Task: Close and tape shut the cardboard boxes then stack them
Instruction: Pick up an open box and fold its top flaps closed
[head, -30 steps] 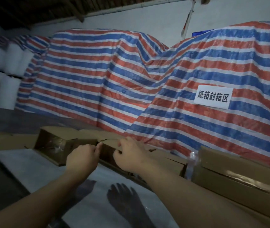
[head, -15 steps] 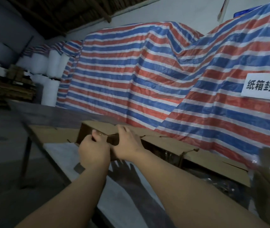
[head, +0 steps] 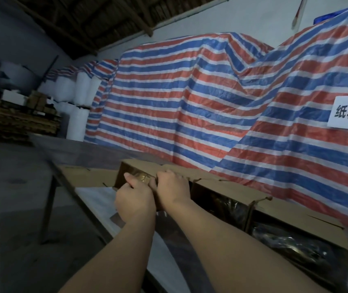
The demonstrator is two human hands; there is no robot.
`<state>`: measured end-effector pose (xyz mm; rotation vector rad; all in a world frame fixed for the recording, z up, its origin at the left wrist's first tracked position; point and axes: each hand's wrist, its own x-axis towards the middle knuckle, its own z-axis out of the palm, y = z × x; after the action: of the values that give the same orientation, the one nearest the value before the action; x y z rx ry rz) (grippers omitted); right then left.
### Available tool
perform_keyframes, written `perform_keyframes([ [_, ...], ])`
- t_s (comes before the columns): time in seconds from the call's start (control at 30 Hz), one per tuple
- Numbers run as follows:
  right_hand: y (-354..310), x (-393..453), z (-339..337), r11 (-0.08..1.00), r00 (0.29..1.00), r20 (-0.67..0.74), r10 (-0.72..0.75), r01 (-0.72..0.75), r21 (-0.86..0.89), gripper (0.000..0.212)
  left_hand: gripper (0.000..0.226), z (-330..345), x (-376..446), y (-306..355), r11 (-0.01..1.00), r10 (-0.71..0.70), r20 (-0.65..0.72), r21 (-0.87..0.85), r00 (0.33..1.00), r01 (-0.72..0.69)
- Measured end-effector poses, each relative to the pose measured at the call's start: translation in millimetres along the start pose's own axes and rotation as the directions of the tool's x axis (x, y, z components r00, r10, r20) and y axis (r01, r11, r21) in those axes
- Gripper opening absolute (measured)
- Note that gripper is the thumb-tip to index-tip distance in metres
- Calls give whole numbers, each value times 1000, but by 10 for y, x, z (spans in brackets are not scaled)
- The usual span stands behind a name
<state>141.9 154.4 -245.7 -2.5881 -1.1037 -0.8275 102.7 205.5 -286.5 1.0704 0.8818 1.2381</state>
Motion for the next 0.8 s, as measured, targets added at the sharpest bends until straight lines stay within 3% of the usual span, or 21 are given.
perform_keyframes([
  [0.13,32,-17,-70,999,994,-111,-23,26,23,33,43,26,2,30,999,-45,-88,-18,995,43],
  [0.27,192,-86,-286,995,986,-167,12,5,102,30,32,-7,14,25,996,-59,-64,-75,996,54],
  [0.43,386,-223,-584,992,998,-37,51,-46,115,22,51,-129,-101,216,989,145,39,5,989,-146],
  [0.53,447,-338,-748,979,994,-54,97,-86,185,25,55,-275,-47,394,960,276,72,26,958,-279],
  [0.67,516,-413,-1085,938,980,-21,199,-185,292,27,61,-497,120,542,922,355,-10,167,935,-349],
  [0.73,598,-457,-1267,925,974,35,223,-223,307,27,54,-539,172,606,912,384,-14,164,923,-377],
  [0.8,712,-544,-1437,893,961,93,260,-276,356,26,36,-545,214,673,915,387,83,88,919,-393],
])
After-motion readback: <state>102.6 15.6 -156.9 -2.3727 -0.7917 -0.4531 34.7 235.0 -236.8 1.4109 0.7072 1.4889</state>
